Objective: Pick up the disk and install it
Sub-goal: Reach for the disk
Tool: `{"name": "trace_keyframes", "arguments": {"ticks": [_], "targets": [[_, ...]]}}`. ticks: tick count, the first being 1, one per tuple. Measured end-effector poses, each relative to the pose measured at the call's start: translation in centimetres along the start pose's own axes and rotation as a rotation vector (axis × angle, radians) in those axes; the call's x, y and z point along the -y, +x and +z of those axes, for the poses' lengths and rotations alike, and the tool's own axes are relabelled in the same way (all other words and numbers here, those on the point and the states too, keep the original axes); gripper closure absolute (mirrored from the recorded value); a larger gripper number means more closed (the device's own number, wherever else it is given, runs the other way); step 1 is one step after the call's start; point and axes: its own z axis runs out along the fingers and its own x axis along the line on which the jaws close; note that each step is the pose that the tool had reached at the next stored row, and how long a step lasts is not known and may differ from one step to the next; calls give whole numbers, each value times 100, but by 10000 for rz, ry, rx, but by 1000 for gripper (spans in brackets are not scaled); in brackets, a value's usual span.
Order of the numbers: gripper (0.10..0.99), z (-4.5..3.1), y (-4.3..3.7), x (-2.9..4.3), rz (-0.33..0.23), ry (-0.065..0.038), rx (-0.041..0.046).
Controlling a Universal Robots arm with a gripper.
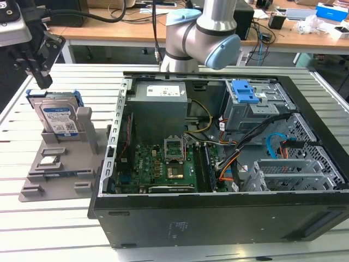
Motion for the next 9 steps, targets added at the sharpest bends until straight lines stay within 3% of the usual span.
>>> {"name": "trace_keyframes", "arguments": {"ticks": [9], "targets": [[980,-3,137,10,1,0,1]]}}
